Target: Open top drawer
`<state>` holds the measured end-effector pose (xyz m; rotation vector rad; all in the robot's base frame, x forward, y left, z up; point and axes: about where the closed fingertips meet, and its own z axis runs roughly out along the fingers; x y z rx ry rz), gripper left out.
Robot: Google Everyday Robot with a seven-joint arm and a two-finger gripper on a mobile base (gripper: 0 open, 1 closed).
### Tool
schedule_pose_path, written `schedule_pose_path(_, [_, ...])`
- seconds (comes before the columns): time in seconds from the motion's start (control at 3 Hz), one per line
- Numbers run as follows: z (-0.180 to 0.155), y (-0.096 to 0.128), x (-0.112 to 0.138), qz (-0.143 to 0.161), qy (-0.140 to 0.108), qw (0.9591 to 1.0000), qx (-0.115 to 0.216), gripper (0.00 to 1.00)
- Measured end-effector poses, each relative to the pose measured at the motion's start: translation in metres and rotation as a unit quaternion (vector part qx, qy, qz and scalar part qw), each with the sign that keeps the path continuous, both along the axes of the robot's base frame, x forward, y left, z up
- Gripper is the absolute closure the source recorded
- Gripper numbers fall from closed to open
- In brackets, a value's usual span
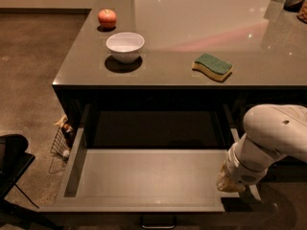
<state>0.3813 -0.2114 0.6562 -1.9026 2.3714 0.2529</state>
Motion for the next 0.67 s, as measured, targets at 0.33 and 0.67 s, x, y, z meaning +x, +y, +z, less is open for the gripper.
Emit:
schedule_pose_path(0.33, [0.0005,0.0001,-0.0006,0.000,0.000,1.0000,-0.001,0.35])
schedule_pose_path(0.67, [0.0009,0.0003,-0.0010,0.001,-0.001,1.0000,-0.001,0.12])
